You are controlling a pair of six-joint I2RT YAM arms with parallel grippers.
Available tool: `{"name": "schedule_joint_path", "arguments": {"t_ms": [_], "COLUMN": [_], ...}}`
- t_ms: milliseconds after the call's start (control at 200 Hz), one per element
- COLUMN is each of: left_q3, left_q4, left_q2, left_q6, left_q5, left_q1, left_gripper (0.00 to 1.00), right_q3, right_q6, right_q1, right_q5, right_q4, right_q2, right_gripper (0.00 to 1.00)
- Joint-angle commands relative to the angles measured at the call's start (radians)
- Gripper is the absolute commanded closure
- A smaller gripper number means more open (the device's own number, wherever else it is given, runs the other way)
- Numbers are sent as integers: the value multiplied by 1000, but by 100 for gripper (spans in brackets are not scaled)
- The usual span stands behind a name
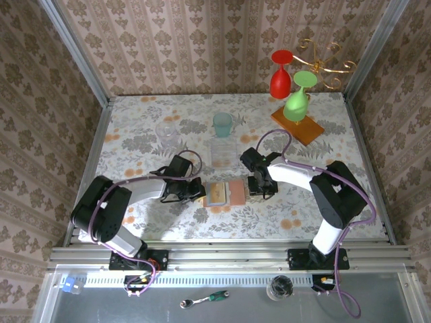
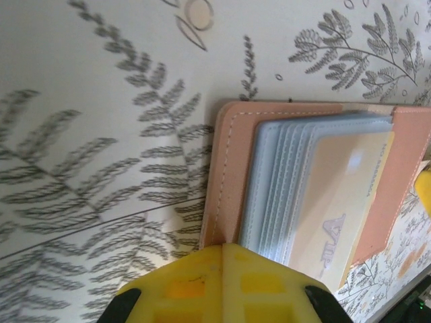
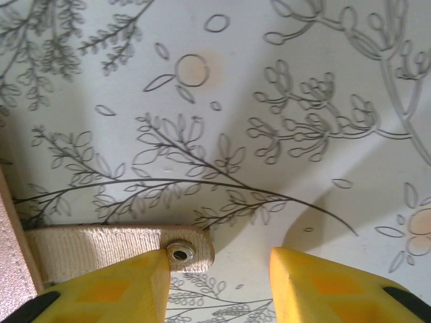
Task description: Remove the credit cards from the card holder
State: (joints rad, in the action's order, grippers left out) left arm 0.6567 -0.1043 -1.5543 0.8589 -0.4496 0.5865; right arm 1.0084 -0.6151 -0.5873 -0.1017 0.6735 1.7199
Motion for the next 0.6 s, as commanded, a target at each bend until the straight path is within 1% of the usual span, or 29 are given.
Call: {"name": "schedule_joint_path", "arguments": {"t_ms": [0,150,390,595], "left_q3": [12,12,56,77], "left_q4": [-64,-69,-139,-167], "left_q2": [-22,-3,52,82], "left_q6": [-10,-8,-23,-31], "left_q5": [48,58,81,81], "left_q1": [11,12,10,10], "left_gripper": [100,100,100,100], "right_q3": [-13,-5,45,108], "right_q6": [31,40,43,45], "right_q1": [11,11,6,-8], "right_q5": [-51,8,19,75], "right_q4": [67,52,103,130], "right_q2": [-36,-81,-167,-195], "right_gripper": [55,55,55,55]}}
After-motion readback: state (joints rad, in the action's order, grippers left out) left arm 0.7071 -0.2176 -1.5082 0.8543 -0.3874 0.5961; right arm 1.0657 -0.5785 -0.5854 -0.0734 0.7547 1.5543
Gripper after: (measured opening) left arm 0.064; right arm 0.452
